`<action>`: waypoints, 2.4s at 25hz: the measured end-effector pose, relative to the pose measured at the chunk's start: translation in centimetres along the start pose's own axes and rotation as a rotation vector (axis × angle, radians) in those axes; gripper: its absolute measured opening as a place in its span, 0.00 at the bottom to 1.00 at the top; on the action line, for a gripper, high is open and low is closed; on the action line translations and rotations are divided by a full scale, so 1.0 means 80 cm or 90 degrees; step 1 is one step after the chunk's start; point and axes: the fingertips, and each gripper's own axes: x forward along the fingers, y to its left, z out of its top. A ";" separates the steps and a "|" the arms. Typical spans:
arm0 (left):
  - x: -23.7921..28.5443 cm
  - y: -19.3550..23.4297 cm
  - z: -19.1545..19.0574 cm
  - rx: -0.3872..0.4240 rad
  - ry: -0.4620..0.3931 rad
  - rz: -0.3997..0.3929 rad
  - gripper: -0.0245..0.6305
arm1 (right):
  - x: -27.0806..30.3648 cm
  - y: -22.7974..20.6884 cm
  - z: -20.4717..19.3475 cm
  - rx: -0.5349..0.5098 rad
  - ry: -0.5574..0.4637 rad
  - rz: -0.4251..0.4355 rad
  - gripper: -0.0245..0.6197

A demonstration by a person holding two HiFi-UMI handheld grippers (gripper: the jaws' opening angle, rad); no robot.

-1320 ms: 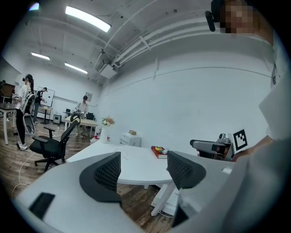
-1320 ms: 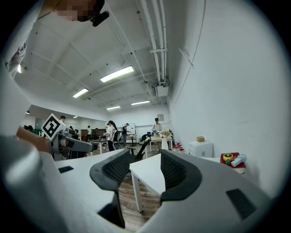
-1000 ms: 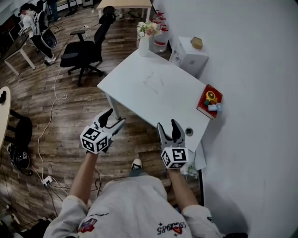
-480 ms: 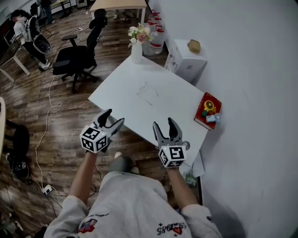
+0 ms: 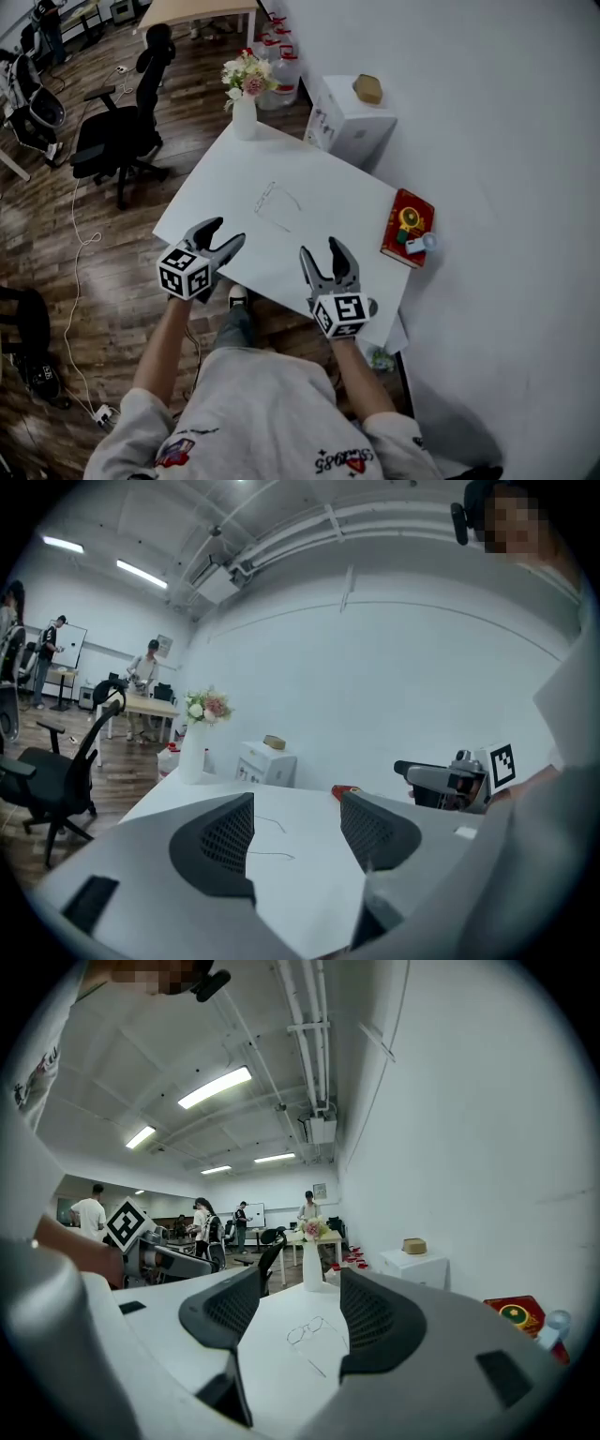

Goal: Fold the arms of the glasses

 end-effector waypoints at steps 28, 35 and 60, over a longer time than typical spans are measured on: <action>0.259 0.207 -0.061 -0.345 0.272 -0.253 0.45 | 0.213 -0.095 -0.015 0.028 0.083 -0.156 0.42; 0.304 0.217 -0.099 -0.420 0.327 -0.248 0.43 | 0.228 -0.122 -0.041 0.047 0.105 -0.145 0.42; 0.364 0.201 -0.190 -0.464 0.488 -0.252 0.19 | 0.198 -0.184 -0.094 0.096 0.150 -0.180 0.41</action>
